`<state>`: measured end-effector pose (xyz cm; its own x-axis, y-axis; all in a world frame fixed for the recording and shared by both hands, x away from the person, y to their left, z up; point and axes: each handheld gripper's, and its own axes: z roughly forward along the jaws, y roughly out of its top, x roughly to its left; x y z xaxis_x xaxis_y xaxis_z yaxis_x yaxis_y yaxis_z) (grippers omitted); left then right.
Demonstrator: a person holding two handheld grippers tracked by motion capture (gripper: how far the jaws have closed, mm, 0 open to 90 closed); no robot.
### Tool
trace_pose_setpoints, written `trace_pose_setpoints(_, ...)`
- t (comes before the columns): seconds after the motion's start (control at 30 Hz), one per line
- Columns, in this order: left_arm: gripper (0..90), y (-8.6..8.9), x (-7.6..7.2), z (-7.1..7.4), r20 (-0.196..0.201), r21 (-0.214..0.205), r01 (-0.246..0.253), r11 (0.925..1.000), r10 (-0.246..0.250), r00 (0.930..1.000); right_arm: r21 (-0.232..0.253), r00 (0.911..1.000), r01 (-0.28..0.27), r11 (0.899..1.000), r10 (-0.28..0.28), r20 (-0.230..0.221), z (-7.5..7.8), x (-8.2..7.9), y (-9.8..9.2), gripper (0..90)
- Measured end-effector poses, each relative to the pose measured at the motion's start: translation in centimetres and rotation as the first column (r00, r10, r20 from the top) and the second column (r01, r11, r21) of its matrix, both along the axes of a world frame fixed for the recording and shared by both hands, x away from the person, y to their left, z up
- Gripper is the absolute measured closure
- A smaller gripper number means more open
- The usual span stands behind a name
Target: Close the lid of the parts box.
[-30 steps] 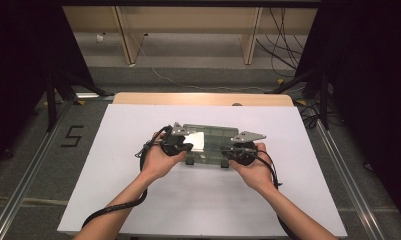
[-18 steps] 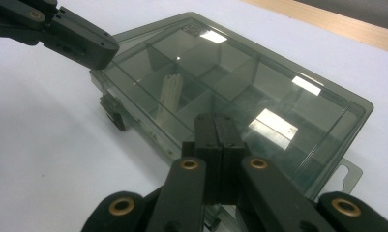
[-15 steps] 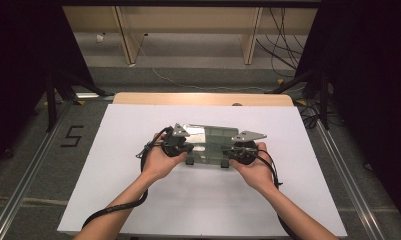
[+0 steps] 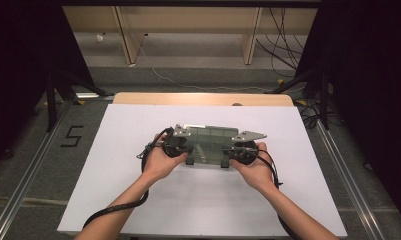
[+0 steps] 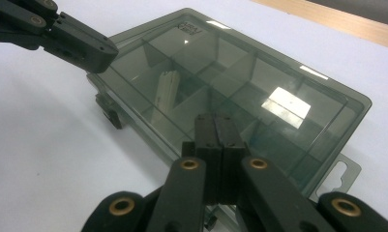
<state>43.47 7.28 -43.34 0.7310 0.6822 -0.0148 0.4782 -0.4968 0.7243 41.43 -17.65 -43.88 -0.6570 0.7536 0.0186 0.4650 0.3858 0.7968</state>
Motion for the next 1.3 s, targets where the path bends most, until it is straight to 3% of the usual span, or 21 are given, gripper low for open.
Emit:
trace_pose_setpoints(0.4, 89.6, -0.01, 0.08, -0.25, -0.009, -0.007, -0.004, 1.0000, 0.004, 1.0000, 0.002, 0.9995, 0.009, 1.000, -0.009, -0.030, -0.20, 0.00, 0.09, 90.0)
trace_pose_setpoints(0.53, 89.6, 0.02, 0.14, -0.30, -0.016, -0.011, -0.007, 0.9999, 0.007, 0.9999, -0.012, 0.9999, -0.002, 1.000, 0.001, -0.011, -0.42, 0.15, 0.08, 90.0)
trace_pose_setpoints(0.97, 89.6, -0.04, 0.30, -0.62, -0.032, -0.030, -0.020, 0.9993, 0.019, 0.9993, -0.019, 0.9991, 0.008, 1.000, -0.009, -0.040, -0.72, 0.11, 0.32, 90.0)
trace_pose_setpoints(1.0, 89.6, -0.05, 0.29, -0.62, -0.033, -0.031, -0.020, 0.9993, 0.019, 0.9993, -0.026, 0.9997, -0.001, 1.000, 0.000, -0.024, -0.80, 0.18, 0.32, 90.0)
trace_pose_setpoints(1.3, 89.7, -0.31, 0.57, -0.66, -0.036, -0.036, -0.029, 0.9989, 0.028, 0.9989, -0.025, 0.9993, 0.000, 1.000, -0.001, -0.038, -0.78, 0.10, 0.52, 90.0)
